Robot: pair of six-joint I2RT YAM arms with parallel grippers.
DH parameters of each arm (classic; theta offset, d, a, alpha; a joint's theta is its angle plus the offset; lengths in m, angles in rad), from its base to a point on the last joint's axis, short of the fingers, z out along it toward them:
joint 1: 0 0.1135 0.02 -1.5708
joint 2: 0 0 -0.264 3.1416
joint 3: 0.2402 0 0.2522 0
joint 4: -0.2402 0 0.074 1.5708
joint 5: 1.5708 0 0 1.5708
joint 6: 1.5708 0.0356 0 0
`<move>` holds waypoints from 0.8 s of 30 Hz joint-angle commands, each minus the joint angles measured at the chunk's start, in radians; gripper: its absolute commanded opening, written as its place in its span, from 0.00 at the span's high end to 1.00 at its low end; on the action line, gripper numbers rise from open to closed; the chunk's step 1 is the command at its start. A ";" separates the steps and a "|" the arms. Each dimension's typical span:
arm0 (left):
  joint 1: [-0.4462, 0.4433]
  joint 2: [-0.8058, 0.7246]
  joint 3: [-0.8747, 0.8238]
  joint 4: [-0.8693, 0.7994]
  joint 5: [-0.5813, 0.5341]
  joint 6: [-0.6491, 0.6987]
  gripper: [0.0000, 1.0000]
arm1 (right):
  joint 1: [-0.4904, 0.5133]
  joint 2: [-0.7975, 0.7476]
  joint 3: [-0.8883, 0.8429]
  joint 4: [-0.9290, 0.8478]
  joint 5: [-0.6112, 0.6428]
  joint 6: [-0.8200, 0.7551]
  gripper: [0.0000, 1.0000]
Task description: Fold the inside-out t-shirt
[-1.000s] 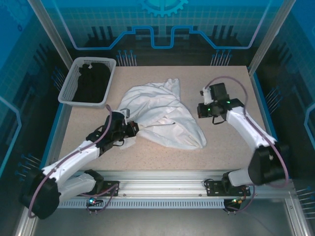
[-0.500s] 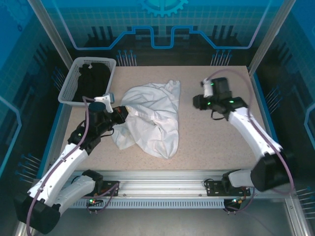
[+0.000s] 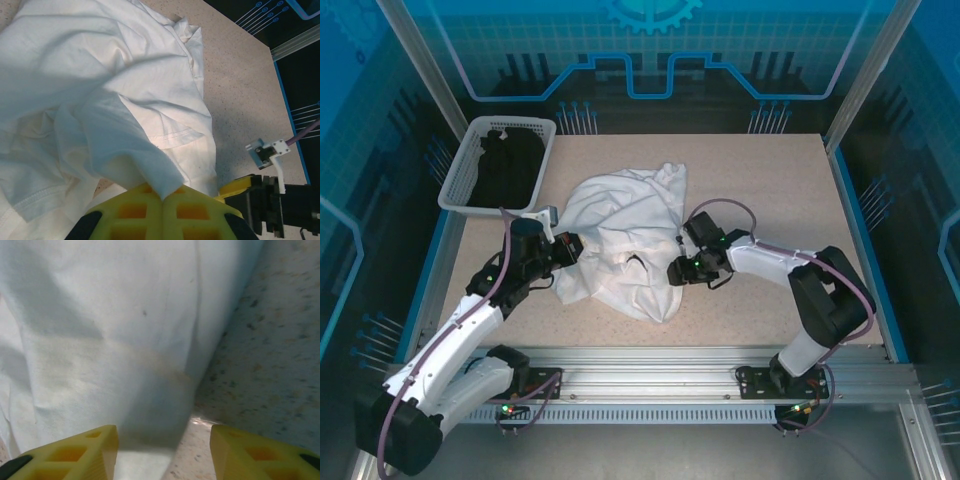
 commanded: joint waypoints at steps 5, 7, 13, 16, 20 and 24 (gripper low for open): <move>0.005 -0.004 -0.014 0.010 0.019 -0.003 1.00 | 0.019 0.040 -0.001 0.064 -0.028 0.041 0.76; 0.008 -0.007 -0.012 0.006 0.022 -0.004 1.00 | 0.017 0.010 0.007 0.036 -0.005 0.028 0.83; 0.012 -0.019 0.012 -0.017 -0.007 0.024 1.00 | -0.004 -0.148 0.067 -0.140 0.077 -0.053 0.98; 0.015 -0.026 0.067 -0.027 -0.026 0.047 1.00 | -0.052 -0.269 0.166 -0.254 0.127 -0.123 1.00; 0.036 -0.005 0.260 -0.059 -0.051 0.110 1.00 | -0.176 -0.402 0.413 -0.363 0.174 -0.237 1.00; 0.043 0.008 0.499 -0.097 -0.071 0.141 1.00 | -0.253 -0.489 0.651 -0.411 0.217 -0.309 1.00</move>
